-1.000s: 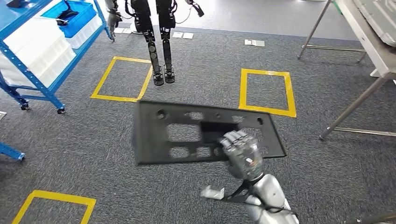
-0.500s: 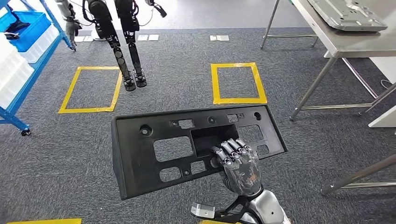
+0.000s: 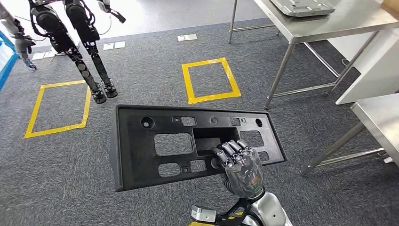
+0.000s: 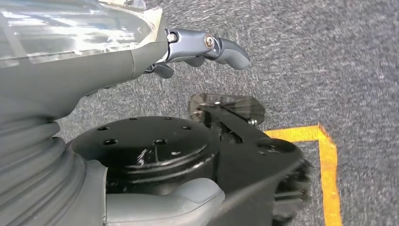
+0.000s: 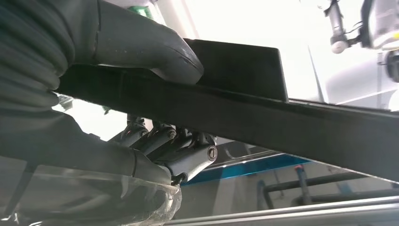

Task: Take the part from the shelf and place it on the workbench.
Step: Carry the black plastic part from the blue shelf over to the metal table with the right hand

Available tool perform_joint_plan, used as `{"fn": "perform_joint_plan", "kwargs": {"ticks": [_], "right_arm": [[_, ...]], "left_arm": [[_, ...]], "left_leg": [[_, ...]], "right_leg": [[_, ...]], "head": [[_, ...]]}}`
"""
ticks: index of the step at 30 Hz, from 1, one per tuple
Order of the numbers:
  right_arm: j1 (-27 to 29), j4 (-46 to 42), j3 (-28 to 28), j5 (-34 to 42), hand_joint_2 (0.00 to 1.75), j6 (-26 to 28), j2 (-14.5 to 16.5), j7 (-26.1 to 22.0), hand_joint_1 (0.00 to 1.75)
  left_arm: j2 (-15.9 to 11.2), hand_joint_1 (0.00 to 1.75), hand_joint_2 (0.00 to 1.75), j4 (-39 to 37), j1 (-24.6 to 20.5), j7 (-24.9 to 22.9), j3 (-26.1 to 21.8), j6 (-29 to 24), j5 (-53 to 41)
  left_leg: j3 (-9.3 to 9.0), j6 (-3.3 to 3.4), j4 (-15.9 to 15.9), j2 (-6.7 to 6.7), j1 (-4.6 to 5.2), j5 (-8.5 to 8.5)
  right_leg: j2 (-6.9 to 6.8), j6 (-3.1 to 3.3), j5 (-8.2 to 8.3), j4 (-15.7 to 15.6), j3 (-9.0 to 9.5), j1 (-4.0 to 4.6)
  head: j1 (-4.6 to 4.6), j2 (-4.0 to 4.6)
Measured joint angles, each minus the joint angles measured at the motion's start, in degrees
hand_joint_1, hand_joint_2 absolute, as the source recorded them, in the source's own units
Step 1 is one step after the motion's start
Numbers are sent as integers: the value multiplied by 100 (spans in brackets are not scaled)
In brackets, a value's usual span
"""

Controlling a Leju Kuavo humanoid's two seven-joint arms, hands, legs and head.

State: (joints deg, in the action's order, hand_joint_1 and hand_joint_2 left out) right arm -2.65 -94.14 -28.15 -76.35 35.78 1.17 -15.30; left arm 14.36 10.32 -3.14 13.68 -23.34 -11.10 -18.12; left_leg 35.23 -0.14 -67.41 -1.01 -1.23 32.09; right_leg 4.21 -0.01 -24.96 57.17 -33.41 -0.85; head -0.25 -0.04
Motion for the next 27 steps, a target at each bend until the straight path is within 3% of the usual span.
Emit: {"fn": "perform_joint_plan", "kwargs": {"ticks": [2,4,6,7,8,10,12,13,15,17,19,21,23,24,25,27], "right_arm": [[-6,-1,-14,2,175,0,1,0,175],[-9,-2,-31,2,175,-2,1,-1,175],[-3,-8,-39,-2,175,-5,-1,-5,175],[-6,-14,-41,-3,175,-8,-3,-8,175],[-18,-20,-45,-3,175,-11,-5,-11,175],[-48,-26,-52,-3,175,-16,-14,-16,175],[-57,-26,-58,-4,175,-19,-29,-20,175],[-57,-26,-63,-4,175,-20,-38,-22,175],[-63,-26,-74,-5,175,-25,-50,-24,175],[-80,-28,-85,-17,175,-30,-52,-23,175],[-92,-39,-99,-37,175,-32,-52,-9,175],[-86,-64,-109,-64,175,-31,-59,9,175],[-67,-110,-113,-100,175,-31,-63,18,175],[-61,-130,-116,-115,175,-31,-60,22,175],[-57,-143,-120,-125,175,-31,-56,27,175],[-47,-144,-124,-131,175,-32,-51,31,175]], "left_arm": [[-3,0,175,0,3,1,-2,1,3],[-5,0,175,0,-2,2,-3,7,14],[3,0,175,0,-13,4,-7,9,37],[9,0,175,0,-12,4,-10,3,50],[14,0,175,0,-8,4,-13,-8,61],[19,0,175,0,4,3,-26,-43,78],[20,0,175,0,10,2,-51,-78,91],[20,0,175,0,10,2,-67,-90,98],[28,0,175,0,9,1,-91,-105,108],[40,0,175,0,8,-3,-102,-126,111],[47,0,175,0,7,-6,-106,-144,111],[55,0,175,0,2,-7,-108,-149,111],[64,0,175,0,-6,-7,-108,-148,110],[67,0,175,0,-7,-7,-108,-147,110],[68,0,175,0,-8,-7,-109,-147,109],[68,0,175,0,2,-7,-114,-148,109]], "left_leg": [[-318,53,717,-257,-2,-314],[-424,88,973,-374,24,-371],[-447,141,1034,-233,48,-417],[-465,182,1077,-162,49,-448],[-482,219,1119,-81,45,-475],[-488,259,1146,85,58,-490],[-478,264,1142,258,73,-486],[-475,260,1140,336,75,-482],[-481,236,1130,470,74,-466],[-489,174,1100,574,98,-426],[-503,106,1075,663,119,-390],[-520,55,1070,748,97,-371],[-476,-4,930,548,55,-245],[-379,-27,707,388,39,-95],[-222,-41,357,217,31,104],[160,-39,-410,115,30,429]], "right_leg": [[128,-13,6,11,-5,19],[237,-65,34,9,-46,9],[285,-142,62,4,-105,-5],[185,-158,27,78,-164,4],[37,-155,-62,255,-269,19],[-267,-120,-369,949,-617,22],[-340,-144,-574,1564,-903,1],[-358,-183,-560,1595,-900,-13],[-464,-284,-330,1000,-544,-48],[-703,-312,-126,263,-123,-45],[-783,-254,-76,21,4,-9],[-650,-188,-51,17,-11,-6],[-517,-128,-25,3,-15,-43],[-453,-92,-12,-2,-13,-61],[-390,-65,-3,-3,-20,-56],[-260,-22,11,-1,-32,-26]], "head": [[5,-1],[5,-1],[4,0],[10,0],[22,0],[45,0],[56,0],[57,0],[59,0],[57,0],[46,0],[36,0],[30,0],[17,0],[7,0],[-9,0]]}}
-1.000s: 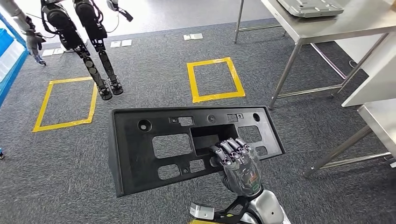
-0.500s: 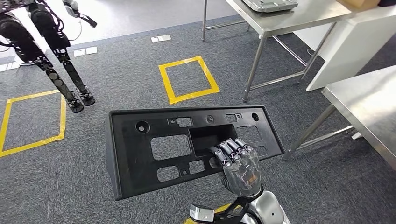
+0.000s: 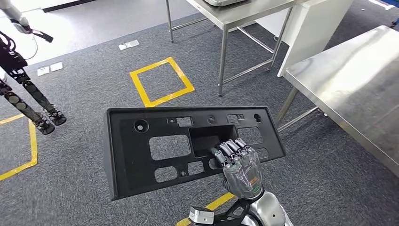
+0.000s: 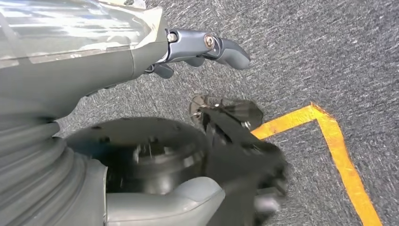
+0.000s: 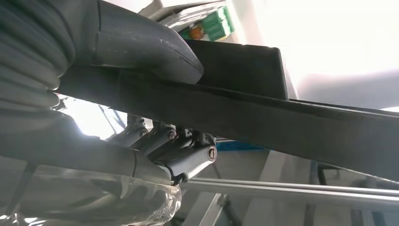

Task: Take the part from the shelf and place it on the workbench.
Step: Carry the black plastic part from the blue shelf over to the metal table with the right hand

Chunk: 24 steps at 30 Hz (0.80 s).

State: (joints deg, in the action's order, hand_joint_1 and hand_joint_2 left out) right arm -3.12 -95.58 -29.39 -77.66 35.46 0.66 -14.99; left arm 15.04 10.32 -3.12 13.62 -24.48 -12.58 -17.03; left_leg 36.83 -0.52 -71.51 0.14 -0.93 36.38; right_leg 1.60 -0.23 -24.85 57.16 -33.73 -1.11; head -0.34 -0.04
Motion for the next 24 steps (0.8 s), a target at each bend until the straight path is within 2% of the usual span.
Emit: {"fn": "perform_joint_plan", "kwargs": {"ticks": [1,2,3,4,5,6,7,8,10,11,12,13,15,16,17,18,19,20,21,22,23,24], "right_arm": [[12,0,-1,-2,175,-1,-1,0,175],[23,0,-1,-2,175,-1,-1,0,175],[30,0,-1,-2,175,-1,-1,0,175],[34,-1,-1,-2,175,-1,0,0,175],[32,-2,-1,-2,175,-1,1,0,175],[29,-5,-1,-2,175,-1,2,0,175],[29,-12,-2,-2,175,-1,3,0,175],[29,-18,-2,-2,175,-1,3,0,175],[37,-32,-3,-2,175,-1,0,0,175],[42,-36,-3,-2,175,-1,-2,0,175],[44,-42,-3,-1,175,-1,-5,1,175],[45,-48,-4,-1,175,-1,-8,1,175],[43,-56,-8,-1,175,-1,-11,1,175],[46,-57,-10,-4,175,-1,-14,2,175],[52,-57,-11,-13,175,-3,-21,8,175],[58,-57,-11,-30,175,-5,-28,18,175],[63,-57,-11,-55,175,-8,-34,34,175],[65,-58,-11,-83,175,-11,-37,51,175],[65,-62,-11,-112,175,-16,-36,67,175],[64,-69,-11,-144,175,-21,-32,80,175],[63,-79,-11,-176,175,-27,-26,94,175],[63,-88,-10,-212,175,-32,-20,106,175]], "left_arm": [[-1,0,175,0,4,-1,-2,-1,0],[0,0,175,0,8,-1,-4,-1,0],[0,0,175,0,9,-2,-4,-1,0],[0,0,175,0,9,-2,-5,-1,0],[1,0,175,0,8,-2,-7,-1,0],[1,0,175,0,5,-2,-9,-1,0],[2,0,175,0,4,-2,-12,-1,0],[3,0,175,0,3,-2,-15,-1,0],[8,0,175,0,2,-2,-18,-2,1],[11,0,175,0,0,-2,-20,-3,1],[15,0,175,0,1,-2,-21,-4,1],[18,0,175,0,2,-2,-23,-4,0],[19,0,175,0,10,-2,-25,-1,0],[19,0,175,0,14,-2,-26,-1,0],[19,0,175,0,17,-2,-27,-1,0],[19,0,175,0,18,-2,-28,-1,0],[19,0,175,0,18,-2,-29,1,-1],[20,0,175,0,16,-2,-29,6,-4],[20,0,175,0,15,-2,-30,11,-11],[21,0,175,0,15,-2,-29,16,-18],[21,0,175,0,16,-2,-30,24,-27],[21,0,175,0,15,-2,-30,31,-32]], "left_leg": [[113,8,-197,-12,-1,21],[122,20,-176,-22,-2,-74],[14,37,74,-46,-4,-264],[-167,55,461,-132,-13,-487],[-348,68,851,-286,-24,-649],[-486,79,1150,-410,-33,-755],[-555,88,1309,-507,-31,-790],[-569,102,1356,-524,-13,-783],[-574,168,1389,-385,19,-826],[-580,208,1416,-323,21,-853],[-584,250,1444,-264,17,-878],[-584,281,1461,-201,15,-891],[-579,310,1467,-59,28,-893],[-573,314,1466,35,32,-891],[-568,315,1466,125,35,-889],[-563,313,1465,214,36,-886],[-563,307,1464,299,37,-881],[-570,294,1460,368,37,-873],[-580,272,1454,427,49,-858],[-589,240,1444,479,66,-837],[-602,208,1434,531,85,-819],[-615,180,1428,582,100,-803]], "right_leg": [[74,5,3,2,-2,12],[149,6,5,4,1,19],[227,4,7,5,8,21],[299,-1,10,7,15,21],[363,-12,15,17,11,36],[421,-28,24,25,-1,46],[473,-51,37,27,-25,54],[529,-83,55,24,-51,57],[611,-148,89,7,-118,45],[586,-167,84,24,-146,39],[469,-169,39,97,-197,42],[290,-152,-67,274,-277,42],[-9,-118,-379,892,-564,43],[-69,-118,-535,1278,-736,38],[-86,-136,-624,1541,-845,32],[-99,-172,-637,1622,-856,23],[-129,-222,-572,1476,-748,12],[-214,-273,-447,1102,-522,0],[-368,-299,-330,672,-272,-2],[-499,-299,-230,321,-66,12],[-589,-271,-172,107,57,27],[-607,-231,-152,34,92,47]], "head": [[1,0],[1,-1],[1,-1],[0,-1],[0,-1],[4,0],[6,0],[8,0],[8,0],[10,0],[10,0],[16,0],[22,0],[27,0],[26,0],[26,-1],[27,-1],[27,-1],[29,-1],[27,0],[20,0],[15,0]]}}
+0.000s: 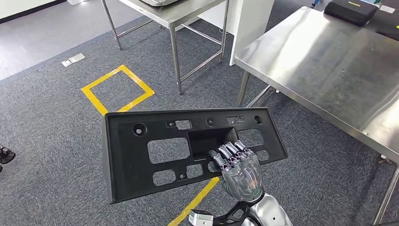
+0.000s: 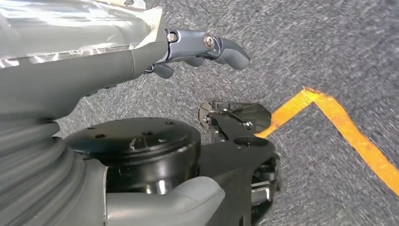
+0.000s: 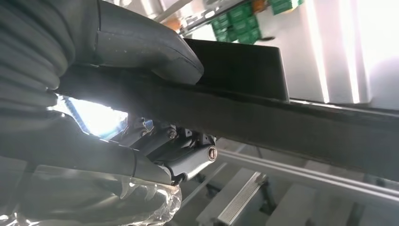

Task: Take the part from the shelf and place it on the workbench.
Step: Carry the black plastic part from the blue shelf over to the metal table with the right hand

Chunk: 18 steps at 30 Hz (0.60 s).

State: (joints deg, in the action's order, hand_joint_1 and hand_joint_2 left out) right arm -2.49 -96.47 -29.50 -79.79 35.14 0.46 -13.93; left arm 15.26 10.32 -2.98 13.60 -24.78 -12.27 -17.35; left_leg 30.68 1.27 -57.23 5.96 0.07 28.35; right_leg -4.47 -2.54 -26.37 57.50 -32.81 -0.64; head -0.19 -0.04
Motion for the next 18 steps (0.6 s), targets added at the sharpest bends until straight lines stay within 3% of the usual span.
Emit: {"fn": "perform_joint_plan", "kwargs": {"ticks": [2,3,4,6,8,9,10,11,13,15,17,18], "right_arm": [[5,-24,2,-76,175,-3,5,32,175],[11,-38,4,-117,175,-1,8,49,175],[13,-51,7,-163,175,2,15,72,175],[7,-66,17,-245,175,8,34,119,175],[-2,-63,33,-287,175,8,43,146,175],[-5,-62,43,-291,175,8,43,151,175],[-5,-61,54,-289,175,7,43,153,175],[-8,-60,64,-287,175,7,44,154,175],[-21,-60,76,-282,175,7,47,154,175],[-40,-60,83,-276,175,7,54,154,175],[-47,-60,90,-259,175,7,55,154,175],[-47,-60,96,-245,175,8,53,154,175]], "left_arm": [[0,0,175,0,-7,0,1,20,-9],[0,0,175,0,-11,0,1,28,-13],[0,0,175,0,-13,0,2,39,-17],[-3,0,175,0,-11,-1,2,57,-20],[-9,0,175,0,-6,-13,2,68,-20],[-11,0,175,0,-4,-21,2,71,-20],[-13,0,175,0,-3,-28,2,74,-21],[-14,0,175,0,-3,-31,2,77,-23],[-17,0,175,0,-5,-33,2,80,-27],[-20,0,175,0,-9,-37,2,83,-38],[-21,0,175,0,-14,-49,2,87,-54],[-20,0,175,0,-15,-55,3,89,-61]], "left_leg": [[-25,-51,-4,103,-11,25],[-20,-80,-47,54,-32,73],[28,-109,-179,-67,-51,176],[306,-148,-810,-417,-76,537],[679,-156,-1543,-569,-78,814],[771,-150,-1685,-587,-79,801],[755,-137,-1602,-600,-79,673],[635,-119,-1309,-633,-81,462],[296,-83,-532,-883,-104,78],[132,-58,-135,-1073,-106,-43],[123,-13,-93,-988,-72,-57],[114,28,-64,-916,-64,-83]], "right_leg": [[148,73,29,2,-15,-7],[220,102,40,-4,-15,-27],[290,145,53,-11,-11,-49],[420,213,69,-15,-9,-63],[564,243,73,-13,-11,-46],[643,243,73,-10,-9,-39],[722,243,74,-7,-3,-36],[802,242,74,-3,5,-35],[941,231,77,14,1,-20],[1053,192,98,26,-45,-8],[1159,122,133,11,-115,-13],[1107,94,122,40,-155,-16]], "head": [[-10,0],[-13,0],[-19,0],[-37,0],[-44,0],[-45,0],[-45,0],[-45,0],[-44,0],[-39,0],[-37,0],[-37,0]]}}
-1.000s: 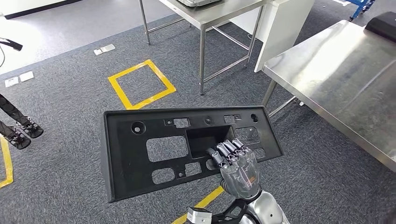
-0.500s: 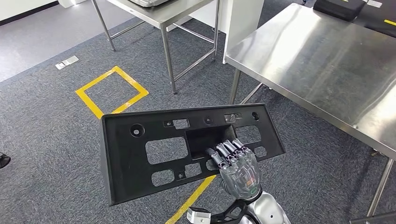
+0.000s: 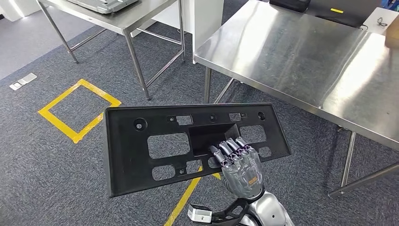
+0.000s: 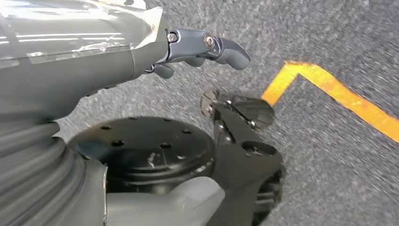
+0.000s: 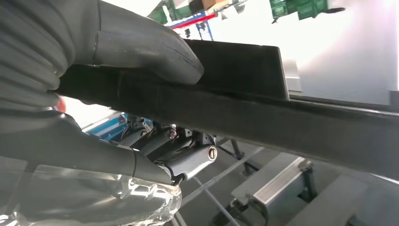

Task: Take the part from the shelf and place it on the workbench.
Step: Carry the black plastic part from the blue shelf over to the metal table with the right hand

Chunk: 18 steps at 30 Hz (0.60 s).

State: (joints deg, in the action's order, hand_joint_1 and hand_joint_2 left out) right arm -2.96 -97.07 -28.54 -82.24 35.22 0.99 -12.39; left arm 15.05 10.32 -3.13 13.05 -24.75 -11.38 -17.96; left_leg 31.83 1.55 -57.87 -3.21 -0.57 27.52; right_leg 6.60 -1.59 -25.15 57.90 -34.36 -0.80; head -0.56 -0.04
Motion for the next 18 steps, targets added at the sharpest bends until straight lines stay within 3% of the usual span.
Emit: {"fn": "perform_joint_plan", "kwargs": {"ticks": [2,3,5,6,7,8,10,12,13,15,16,18], "right_arm": [[-16,0,10,28,175,1,-4,0,175],[-25,0,12,41,175,1,-5,0,175],[-30,2,13,54,175,1,-9,0,175],[-25,5,13,57,175,1,-15,0,175],[-22,8,13,59,175,1,-23,0,175],[-20,11,13,59,175,0,-31,1,175],[-22,13,15,53,175,-8,-40,10,175],[-23,13,18,32,175,-32,-43,26,175],[-21,13,21,21,175,-49,-47,32,175],[-12,13,26,4,175,-69,-56,37,175],[-8,12,28,-2,175,-73,-59,38,175],[-9,11,32,-9,175,-80,-53,47,175]], "left_arm": [[1,0,175,0,2,-3,1,3,-10],[1,0,175,0,6,-3,1,3,-14],[-1,0,175,0,15,-5,1,4,-20],[-2,0,175,0,18,-5,1,4,-30],[-2,0,175,0,18,-6,2,4,-39],[-2,0,175,0,16,-6,4,7,-49],[-3,0,175,0,11,1,8,21,-65],[-6,0,175,0,11,25,10,42,-74],[-8,0,175,0,8,40,11,48,-77],[-8,0,175,1,-2,60,16,53,-82],[-8,0,175,1,-5,68,18,54,-85],[-10,0,175,1,-3,76,22,57,-93]], "left_leg": [[-9,81,59,159,-5,-46],[-6,102,68,245,-2,-55],[9,115,66,416,6,-55],[14,115,66,504,7,-54],[16,113,65,583,7,-52],[13,108,64,657,6,-48],[-1,76,55,786,20,-28],[-20,13,40,892,50,5],[-33,-20,38,946,61,19],[-58,-85,27,1014,33,46],[-44,-122,-40,934,10,111],[132,-182,-485,617,-23,416]], "right_leg": [[-267,-12,-164,303,-178,14],[-438,5,-326,650,-336,11],[-556,10,-612,1404,-694,6],[-577,-12,-675,1643,-799,-2],[-597,-56,-639,1625,-772,-12],[-633,-107,-536,1387,-631,-25],[-873,-176,-264,537,-153,-35],[-1068,-135,-113,11,128,-10],[-1073,-93,-95,-44,144,11],[-932,-18,-67,-56,126,-11],[-860,22,-49,-65,127,-37],[-731,101,-13,-78,141,-87]], "head": [[24,-1],[34,-1],[49,-1],[50,0],[55,0],[59,0],[64,0],[57,0],[53,0],[47,-1],[41,-1],[15,-1]]}}
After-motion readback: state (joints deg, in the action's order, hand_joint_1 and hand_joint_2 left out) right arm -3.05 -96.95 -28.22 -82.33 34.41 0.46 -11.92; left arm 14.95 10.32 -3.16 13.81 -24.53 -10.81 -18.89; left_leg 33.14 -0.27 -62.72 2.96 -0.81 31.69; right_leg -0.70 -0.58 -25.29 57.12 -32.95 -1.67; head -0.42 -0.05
